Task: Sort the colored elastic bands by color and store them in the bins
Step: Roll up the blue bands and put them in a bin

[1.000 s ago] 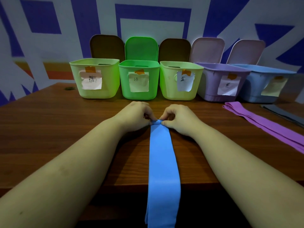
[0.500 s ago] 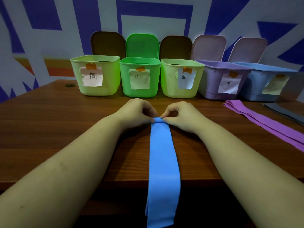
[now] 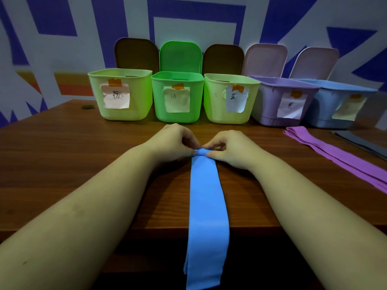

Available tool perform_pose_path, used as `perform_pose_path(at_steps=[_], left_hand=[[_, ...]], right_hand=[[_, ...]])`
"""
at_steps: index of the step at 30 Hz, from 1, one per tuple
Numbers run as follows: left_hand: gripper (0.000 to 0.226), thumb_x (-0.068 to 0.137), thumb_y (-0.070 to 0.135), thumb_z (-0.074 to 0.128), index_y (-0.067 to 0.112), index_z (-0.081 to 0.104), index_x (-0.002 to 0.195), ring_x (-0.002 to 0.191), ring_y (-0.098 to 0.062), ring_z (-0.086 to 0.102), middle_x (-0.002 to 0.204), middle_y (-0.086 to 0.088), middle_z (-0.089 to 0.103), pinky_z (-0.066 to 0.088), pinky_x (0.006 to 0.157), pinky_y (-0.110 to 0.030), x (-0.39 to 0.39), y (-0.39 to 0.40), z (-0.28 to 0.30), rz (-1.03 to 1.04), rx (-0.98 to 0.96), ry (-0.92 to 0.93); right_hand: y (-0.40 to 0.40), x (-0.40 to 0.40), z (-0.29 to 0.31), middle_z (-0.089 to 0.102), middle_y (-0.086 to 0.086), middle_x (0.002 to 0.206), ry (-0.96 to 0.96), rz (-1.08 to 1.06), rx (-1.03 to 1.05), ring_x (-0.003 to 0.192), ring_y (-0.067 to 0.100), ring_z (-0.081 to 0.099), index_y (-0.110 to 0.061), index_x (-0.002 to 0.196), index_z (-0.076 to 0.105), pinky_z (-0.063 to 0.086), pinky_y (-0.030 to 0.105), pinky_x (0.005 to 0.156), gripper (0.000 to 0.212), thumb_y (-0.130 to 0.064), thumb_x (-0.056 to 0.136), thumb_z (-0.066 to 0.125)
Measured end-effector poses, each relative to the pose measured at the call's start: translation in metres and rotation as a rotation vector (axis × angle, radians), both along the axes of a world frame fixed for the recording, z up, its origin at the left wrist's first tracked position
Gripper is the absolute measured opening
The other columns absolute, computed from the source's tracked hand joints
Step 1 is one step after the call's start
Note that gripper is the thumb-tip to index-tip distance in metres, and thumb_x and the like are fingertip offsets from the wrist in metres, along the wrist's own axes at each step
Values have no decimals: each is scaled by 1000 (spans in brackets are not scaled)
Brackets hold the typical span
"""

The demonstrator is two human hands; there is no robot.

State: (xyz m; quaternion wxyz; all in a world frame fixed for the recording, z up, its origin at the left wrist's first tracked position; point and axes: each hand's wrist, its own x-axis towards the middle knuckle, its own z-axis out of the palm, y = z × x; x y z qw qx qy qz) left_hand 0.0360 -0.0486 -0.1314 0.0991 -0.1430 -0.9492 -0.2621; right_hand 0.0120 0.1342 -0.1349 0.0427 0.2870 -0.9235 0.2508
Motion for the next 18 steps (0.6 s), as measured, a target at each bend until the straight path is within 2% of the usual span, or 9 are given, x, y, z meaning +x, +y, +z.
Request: perform_pose_path(at_steps=[3,5,8,11,15,18], left_hand=[[10,79,21,74,28,72,85,76,1,55,83,12,64,40,66,-9,0,1,-1,10,-6,12],[9,80,23,72,27,73,88,79,-2,55,85,11,64,40,68,-13,-1,1,-3,28,-11,29],[11,82,24,70,27,74,92,85,-6,54,89,9,64,40,73,-18,-2,2,-6,45,-28,45],[11,81,22,70,26,73,90,84,-5,55,91,9,66,40,72,-16,-2,2,-7,35,-26,49],[11,77,17,75,25,74,84,78,0,54,83,14,64,37,64,-4,-2,0,-4,-10,-1,8],[13,75,14,77,25,74,82,78,2,54,79,19,61,38,68,-5,-2,-2,0,-41,8,-21]], right_hand=[[-1,0,2,64,-11,104,42,-25,88,96,9,56,-28,111,69,44,25,83,23,-24,90,60],[-5,-1,1,66,-5,113,105,-50,176,104,17,56,-28,113,67,46,33,88,23,-26,93,56],[-9,-4,-3,67,-1,113,166,-68,259,105,21,56,-27,113,66,47,37,87,23,-27,93,54],[-7,-3,-4,67,-4,110,142,-73,161,104,18,56,-24,107,69,46,33,87,19,-24,91,59],[-1,-3,-4,62,-9,102,83,-31,60,101,13,56,-22,99,72,43,26,86,15,-22,85,67],[2,-2,1,60,-12,100,7,-10,32,99,11,55,-26,94,72,46,30,89,11,-31,85,67]])
